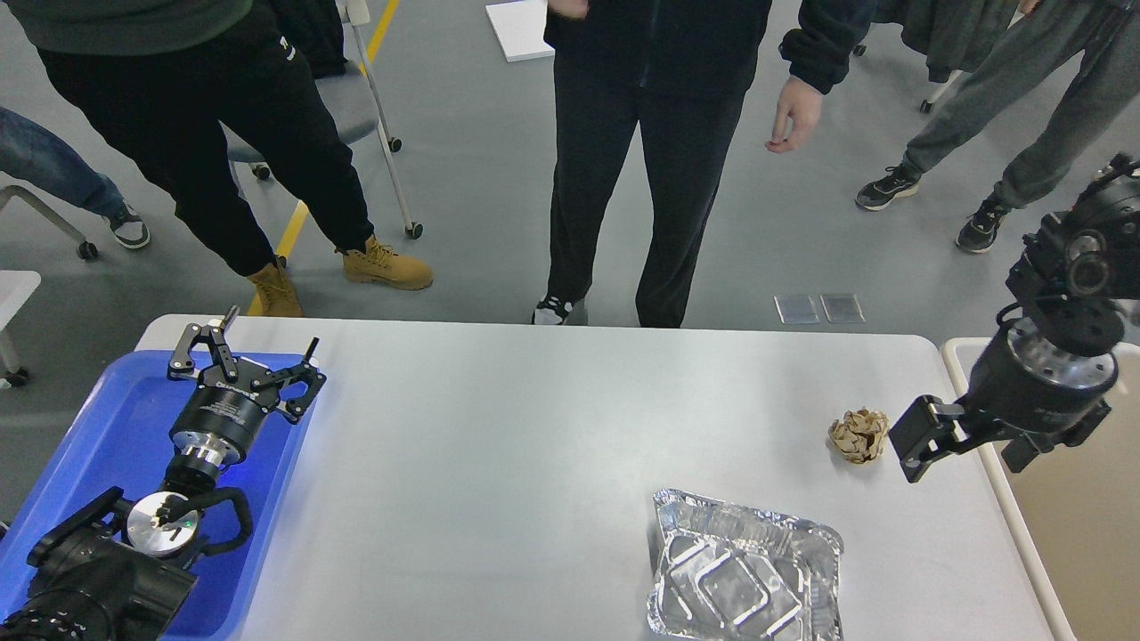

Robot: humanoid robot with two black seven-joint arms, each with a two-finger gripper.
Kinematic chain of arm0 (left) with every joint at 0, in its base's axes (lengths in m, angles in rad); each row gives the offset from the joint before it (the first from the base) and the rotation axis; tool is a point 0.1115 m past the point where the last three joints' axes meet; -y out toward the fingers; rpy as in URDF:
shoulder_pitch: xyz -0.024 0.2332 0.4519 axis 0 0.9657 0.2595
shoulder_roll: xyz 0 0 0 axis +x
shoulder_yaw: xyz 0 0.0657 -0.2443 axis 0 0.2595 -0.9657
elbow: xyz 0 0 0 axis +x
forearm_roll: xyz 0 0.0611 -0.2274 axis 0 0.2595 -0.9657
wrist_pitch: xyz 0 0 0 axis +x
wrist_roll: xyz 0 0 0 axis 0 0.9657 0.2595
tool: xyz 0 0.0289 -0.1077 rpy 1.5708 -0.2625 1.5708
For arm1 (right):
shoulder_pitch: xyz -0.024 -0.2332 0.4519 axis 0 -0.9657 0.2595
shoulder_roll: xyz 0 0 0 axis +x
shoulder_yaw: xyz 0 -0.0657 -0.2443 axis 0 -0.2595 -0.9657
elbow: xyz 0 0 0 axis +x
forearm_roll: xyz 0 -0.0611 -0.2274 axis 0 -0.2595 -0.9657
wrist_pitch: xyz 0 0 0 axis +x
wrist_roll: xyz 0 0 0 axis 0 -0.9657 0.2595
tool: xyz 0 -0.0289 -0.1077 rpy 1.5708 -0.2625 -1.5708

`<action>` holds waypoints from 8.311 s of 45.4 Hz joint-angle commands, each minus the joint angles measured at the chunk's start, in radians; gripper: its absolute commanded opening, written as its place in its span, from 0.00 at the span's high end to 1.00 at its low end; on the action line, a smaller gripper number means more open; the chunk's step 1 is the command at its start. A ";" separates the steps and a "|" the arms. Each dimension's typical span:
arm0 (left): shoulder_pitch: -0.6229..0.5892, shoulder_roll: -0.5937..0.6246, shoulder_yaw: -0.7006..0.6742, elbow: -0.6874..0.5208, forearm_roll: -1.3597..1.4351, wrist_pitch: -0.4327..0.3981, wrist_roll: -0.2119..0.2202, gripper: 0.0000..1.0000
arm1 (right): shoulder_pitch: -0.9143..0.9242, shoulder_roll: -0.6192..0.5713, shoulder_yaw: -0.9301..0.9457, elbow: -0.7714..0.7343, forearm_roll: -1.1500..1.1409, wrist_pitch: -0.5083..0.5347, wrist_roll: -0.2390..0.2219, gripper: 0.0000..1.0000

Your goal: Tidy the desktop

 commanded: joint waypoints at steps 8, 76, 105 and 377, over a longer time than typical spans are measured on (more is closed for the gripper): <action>-0.001 0.000 0.000 0.000 0.001 0.000 -0.001 0.00 | -0.321 0.056 0.171 -0.192 -0.035 -0.044 0.000 0.00; -0.001 0.000 0.002 0.000 0.001 0.000 -0.001 0.00 | -0.785 0.151 0.389 -0.403 -0.156 -0.178 0.055 0.04; -0.001 0.000 0.002 0.000 0.001 0.000 -0.001 0.00 | -0.812 0.174 0.392 -0.418 -0.157 -0.201 0.101 0.88; 0.000 0.000 0.002 0.000 0.001 0.000 0.001 0.00 | -0.476 -0.318 0.860 -0.421 0.182 -0.402 0.069 0.00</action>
